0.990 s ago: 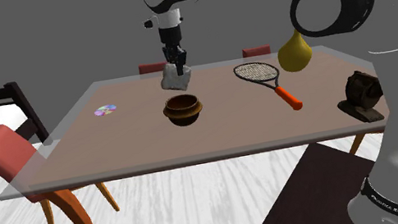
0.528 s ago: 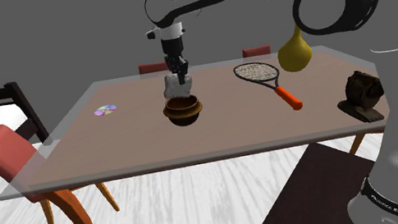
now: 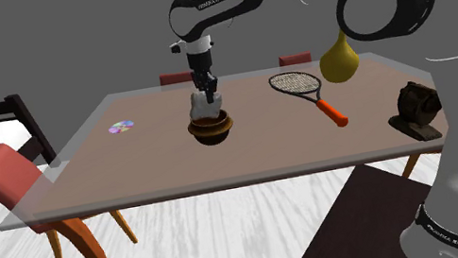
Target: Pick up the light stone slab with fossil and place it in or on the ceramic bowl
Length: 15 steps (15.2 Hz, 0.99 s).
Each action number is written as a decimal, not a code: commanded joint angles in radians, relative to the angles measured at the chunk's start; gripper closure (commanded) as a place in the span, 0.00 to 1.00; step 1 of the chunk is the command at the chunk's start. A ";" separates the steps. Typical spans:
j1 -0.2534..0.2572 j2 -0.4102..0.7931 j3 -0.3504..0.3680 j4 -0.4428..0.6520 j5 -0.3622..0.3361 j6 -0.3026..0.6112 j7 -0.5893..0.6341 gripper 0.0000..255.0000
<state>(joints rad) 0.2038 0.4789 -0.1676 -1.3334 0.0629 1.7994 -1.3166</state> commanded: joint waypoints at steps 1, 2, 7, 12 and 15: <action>0.000 0.000 0.000 -0.001 0.000 0.001 0.000 1.00; 0.000 0.000 0.000 -0.001 0.000 0.001 0.000 1.00; 0.000 0.000 0.000 -0.001 0.000 0.001 0.000 0.00; -0.004 0.005 -0.001 0.109 0.000 -0.103 0.002 0.00; -0.006 0.009 -0.001 0.142 0.000 -0.132 0.002 0.00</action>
<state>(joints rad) 0.1982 0.4876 -0.1684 -1.1992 0.0633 1.6759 -1.3144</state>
